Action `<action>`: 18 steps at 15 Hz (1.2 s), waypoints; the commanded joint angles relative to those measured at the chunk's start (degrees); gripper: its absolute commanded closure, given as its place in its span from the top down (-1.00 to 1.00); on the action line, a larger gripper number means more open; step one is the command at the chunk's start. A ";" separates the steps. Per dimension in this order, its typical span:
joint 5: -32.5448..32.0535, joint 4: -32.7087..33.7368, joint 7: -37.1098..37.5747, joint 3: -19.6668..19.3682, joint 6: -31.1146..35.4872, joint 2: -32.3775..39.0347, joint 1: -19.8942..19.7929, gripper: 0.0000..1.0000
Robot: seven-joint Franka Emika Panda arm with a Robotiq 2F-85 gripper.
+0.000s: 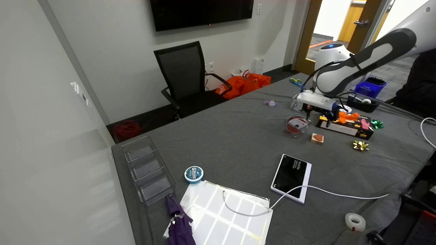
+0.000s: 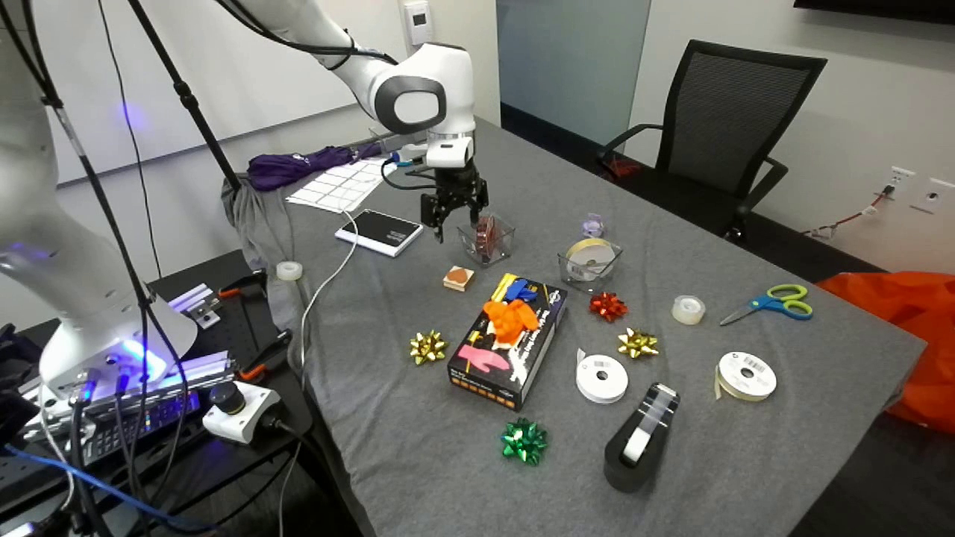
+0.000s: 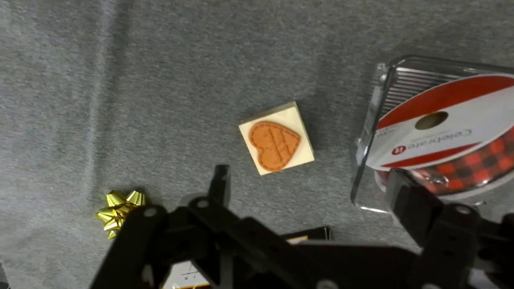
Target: Move the left tray forward
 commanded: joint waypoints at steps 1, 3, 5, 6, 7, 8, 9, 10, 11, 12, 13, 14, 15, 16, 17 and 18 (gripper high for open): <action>1.73 -2.36 -2.72 1.01 1.74 0.14 -0.09 1.00; 2.97 -3.04 -3.36 1.86 1.96 0.33 -0.06 1.00; 5.37 -2.85 -4.14 3.10 2.14 0.98 -0.19 1.00; 6.72 -2.56 -4.41 3.62 2.55 1.41 -0.22 1.00; 7.68 -2.44 -4.64 3.95 2.95 1.67 -0.14 1.00; 8.70 -2.31 -4.75 4.30 3.18 1.67 -0.13 1.00; 9.84 -2.28 -5.06 4.72 3.40 1.66 -0.26 1.00; 10.73 -2.31 -5.36 5.00 3.70 1.58 -0.29 1.00; 11.38 -2.57 -5.55 5.13 4.40 1.76 -0.17 1.00; 11.92 -2.69 -5.83 5.16 5.16 1.92 -0.17 1.00; 12.41 -2.76 -5.98 5.17 5.92 1.98 -0.14 1.00; 12.95 -2.87 -5.99 5.17 7.18 1.96 -0.12 1.00; 13.29 -3.26 -5.84 5.05 9.05 1.89 0.06 1.00; 13.49 -3.35 -5.69 4.96 10.03 1.88 0.20 1.00; 13.37 -3.63 -5.33 4.69 11.33 1.88 0.52 1.00; 13.67 -3.77 -5.49 4.80 12.09 1.90 0.41 1.00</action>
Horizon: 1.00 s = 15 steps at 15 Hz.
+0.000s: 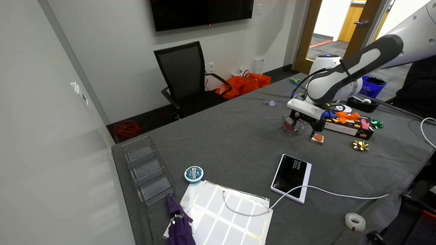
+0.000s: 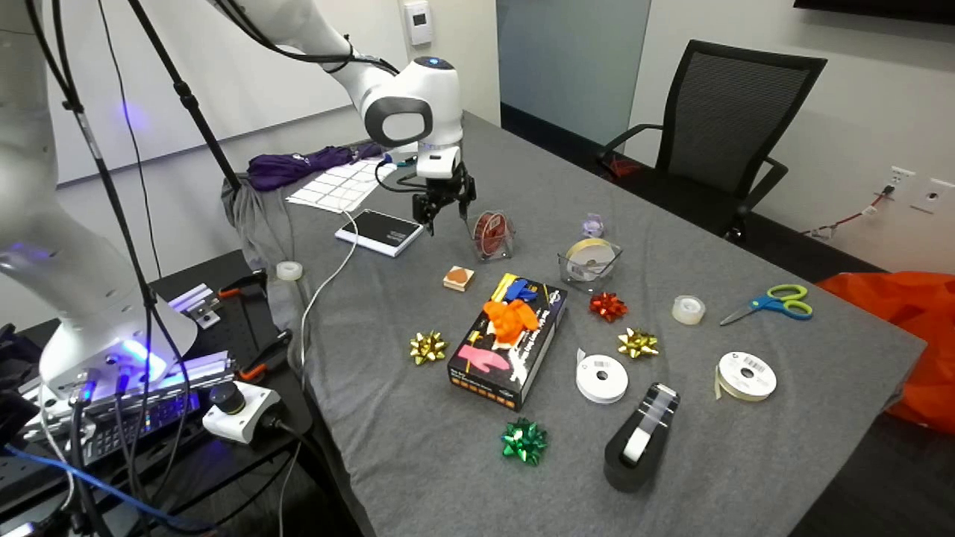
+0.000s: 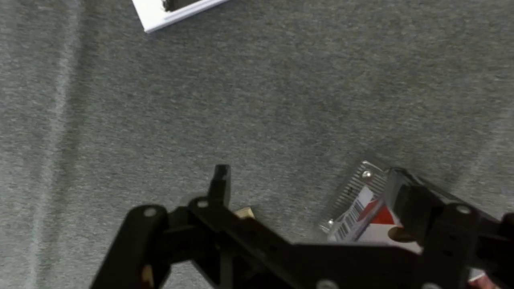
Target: Move the left tray forward
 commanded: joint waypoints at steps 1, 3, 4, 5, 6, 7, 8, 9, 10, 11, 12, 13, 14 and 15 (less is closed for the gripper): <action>1.82 -1.48 -1.65 -0.11 4.59 0.15 0.21 1.00; 1.93 -1.46 -1.60 -0.13 5.67 0.55 0.23 1.00; 1.88 -1.45 -1.51 -0.21 6.19 0.71 0.30 1.00; 1.80 -1.47 -1.43 -0.30 6.73 0.81 0.38 1.00; 1.28 -1.57 -0.82 -0.79 7.86 0.97 0.83 1.00; 1.15 -1.67 -0.56 -1.02 8.65 1.04 1.01 1.00; 0.64 -1.83 0.05 -1.63 9.74 1.07 1.45 1.00; 0.42 -1.98 0.31 -2.00 10.74 1.11 1.70 1.00; 0.24 -2.10 0.53 -2.42 11.65 1.15 1.98 1.00; -0.06 -2.21 0.78 -2.95 12.50 1.23 2.38 1.00; -0.36 -2.34 1.16 -3.56 13.36 1.31 2.86 1.00; -0.62 -2.44 1.47 -4.14 14.06 1.37 3.31 1.00; -0.93 -2.61 1.76 -4.81 14.90 1.42 3.85 1.00; -0.06 -1.01 -0.15 -4.31 10.59 0.01 2.21 1.00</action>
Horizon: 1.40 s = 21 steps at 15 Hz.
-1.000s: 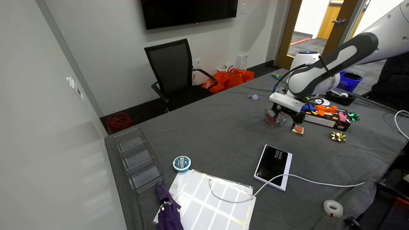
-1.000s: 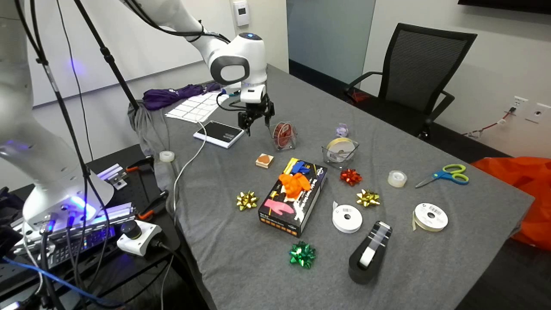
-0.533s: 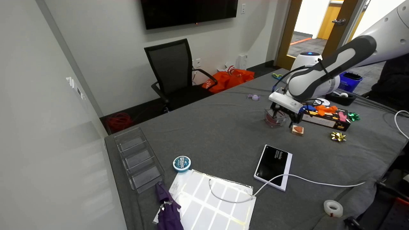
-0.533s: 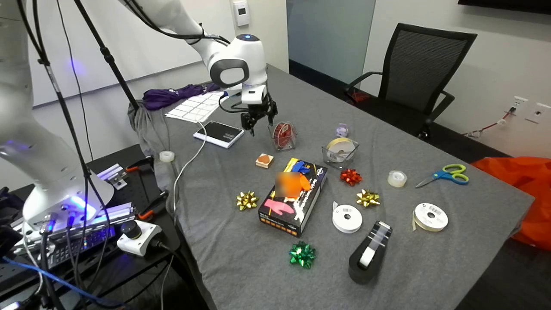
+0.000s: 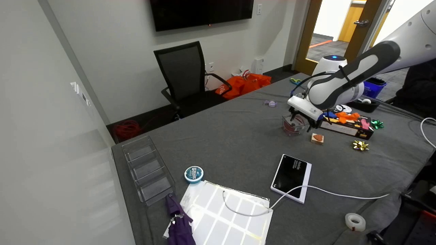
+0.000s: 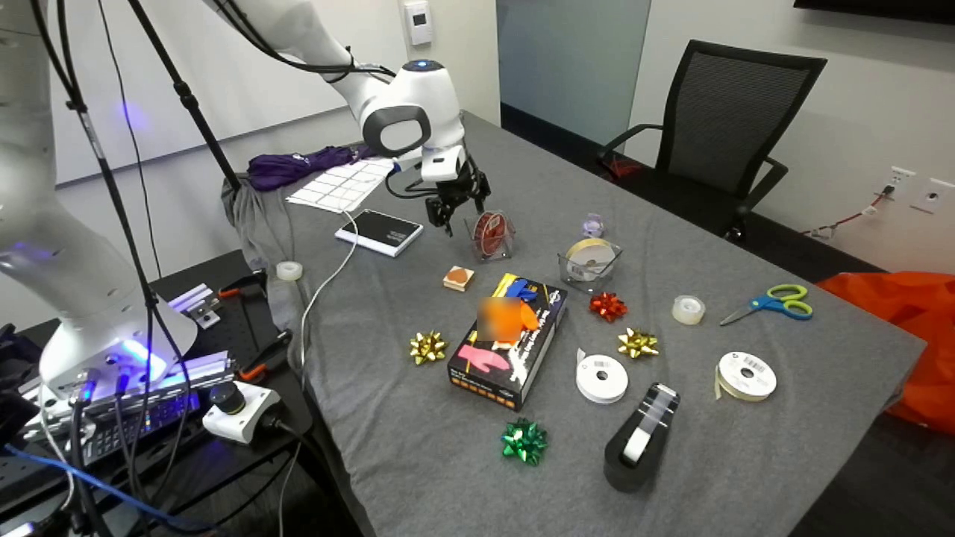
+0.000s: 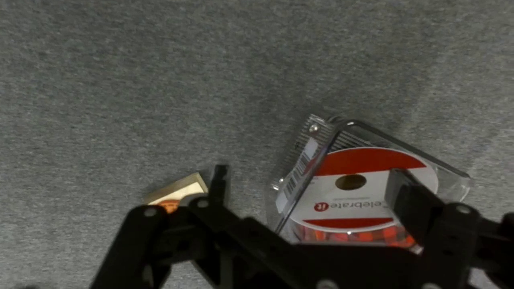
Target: Move the left tray forward
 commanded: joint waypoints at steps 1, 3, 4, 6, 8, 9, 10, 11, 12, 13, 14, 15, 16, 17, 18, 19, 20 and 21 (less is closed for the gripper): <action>-0.09 1.84 -0.98 -1.61 -1.97 -0.20 -0.19 1.00; -0.40 4.56 -1.58 -2.38 -2.90 0.97 -0.90 1.00; -0.45 5.19 -1.71 -2.66 -3.19 1.04 -1.04 1.00; -0.66 6.34 -1.97 -3.25 -3.64 1.20 -1.24 1.00; -1.22 3.71 -0.59 -4.47 -0.49 -0.11 -0.02 1.00; -1.28 3.48 -1.02 -4.39 -0.59 -0.13 -0.05 1.00; -1.59 3.51 -1.37 -4.39 -0.92 -0.19 -0.04 1.00; -2.57 3.52 -1.74 -4.67 -1.65 -0.28 0.27 1.00; -4.12 3.55 -1.32 -5.41 -2.75 -0.39 1.08 1.00; -6.19 3.24 1.10 -7.01 -3.44 -0.61 2.89 1.00; -7.94 2.99 2.87 -8.09 -3.77 -0.83 4.14 1.00; -9.22 2.58 4.54 -8.60 -4.59 -1.42 5.10 1.00; -10.54 2.34 5.96 -9.01 -5.51 -1.84 5.95 1.00; -11.47 2.09 6.96 -8.85 -6.88 -2.48 6.47 1.00; -12.13 1.79 6.87 -8.30 -8.45 -3.22 6.59 1.00; -12.40 1.75 6.46 -7.42 -10.15 -3.82 6.35 1.00; -12.48 1.78 5.96 -6.76 -11.43 -4.18 6.19 1.00; -12.14 1.97 5.16 -5.97 -12.84 -4.53 5.72 1.00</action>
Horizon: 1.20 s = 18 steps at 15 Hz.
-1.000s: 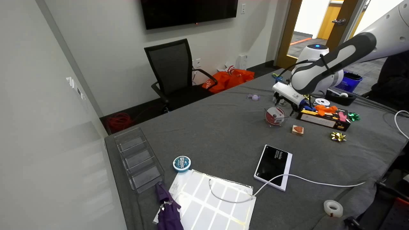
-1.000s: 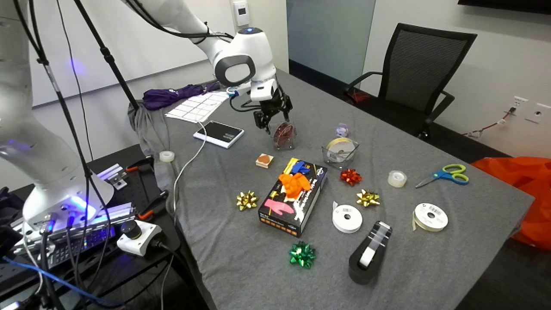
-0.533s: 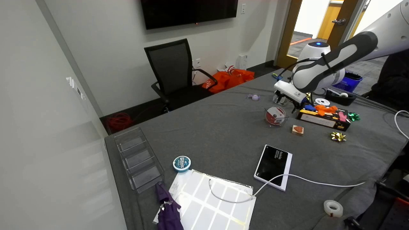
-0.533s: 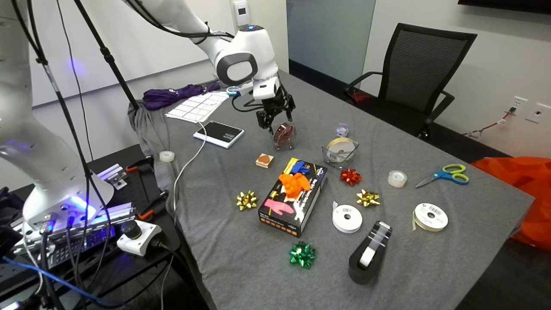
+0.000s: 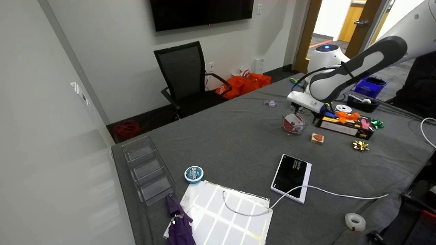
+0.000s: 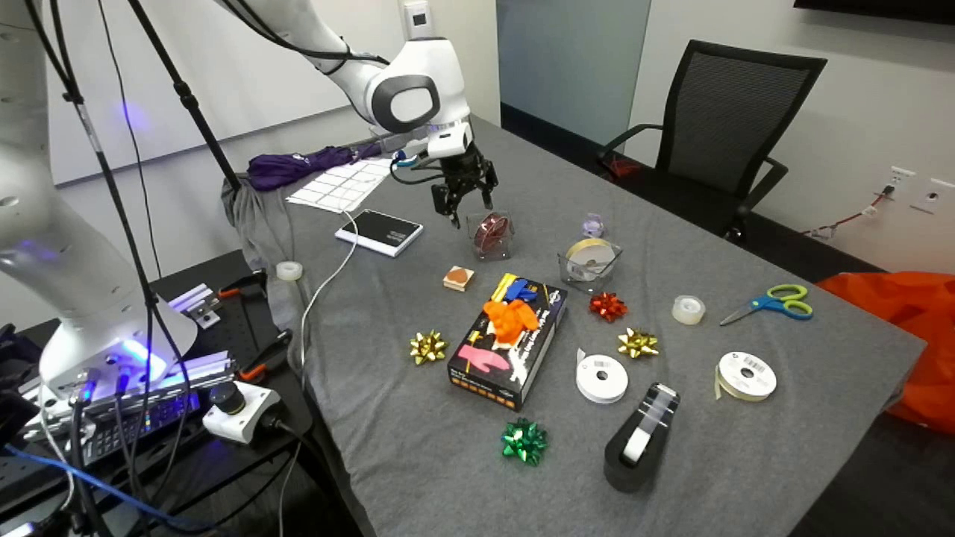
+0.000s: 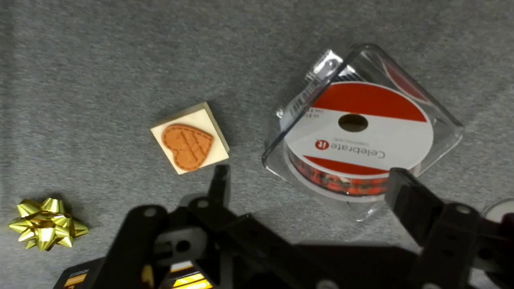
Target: Move the left tray forward
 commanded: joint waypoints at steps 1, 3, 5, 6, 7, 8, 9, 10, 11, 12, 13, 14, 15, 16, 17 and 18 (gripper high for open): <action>-0.27 -1.65 -1.83 2.44 -5.25 -3.47 -1.29 1.00; 0.46 -1.29 -2.88 3.71 -7.31 -3.84 -2.08 1.00; 1.78 -0.09 -4.52 4.83 -10.00 -5.29 -3.50 1.00; 3.92 0.00 -4.70 5.76 -9.11 -5.68 -4.49 1.00; 6.37 0.22 -4.91 6.62 -9.03 -6.11 -5.45 1.00; 8.62 0.19 -4.96 7.28 -8.54 -6.33 -6.13 1.00; 10.57 0.43 -5.06 7.68 -8.30 -6.53 -6.72 1.00; 12.05 0.70 -4.68 7.89 -7.89 -6.52 -7.09 1.00; 12.98 1.05 -4.37 7.96 -7.60 -6.29 -7.36 1.00; 13.67 1.33 -4.07 8.05 -6.90 -5.70 -7.55 1.00; 14.20 1.38 -3.85 8.11 -6.03 -5.15 -7.65 1.00; 14.09 1.12 -2.93 7.87 -4.51 -4.34 -7.35 1.00; 13.78 0.89 -2.00 7.62 -3.08 -3.65 -7.02 1.00; 13.29 0.56 -0.83 7.37 -1.32 -2.82 -6.58 1.00; 12.95 0.17 0.15 7.19 0.60 -1.87 -6.18 1.00; 12.48 -0.40 1.26 6.91 2.72 -0.87 -5.61 1.00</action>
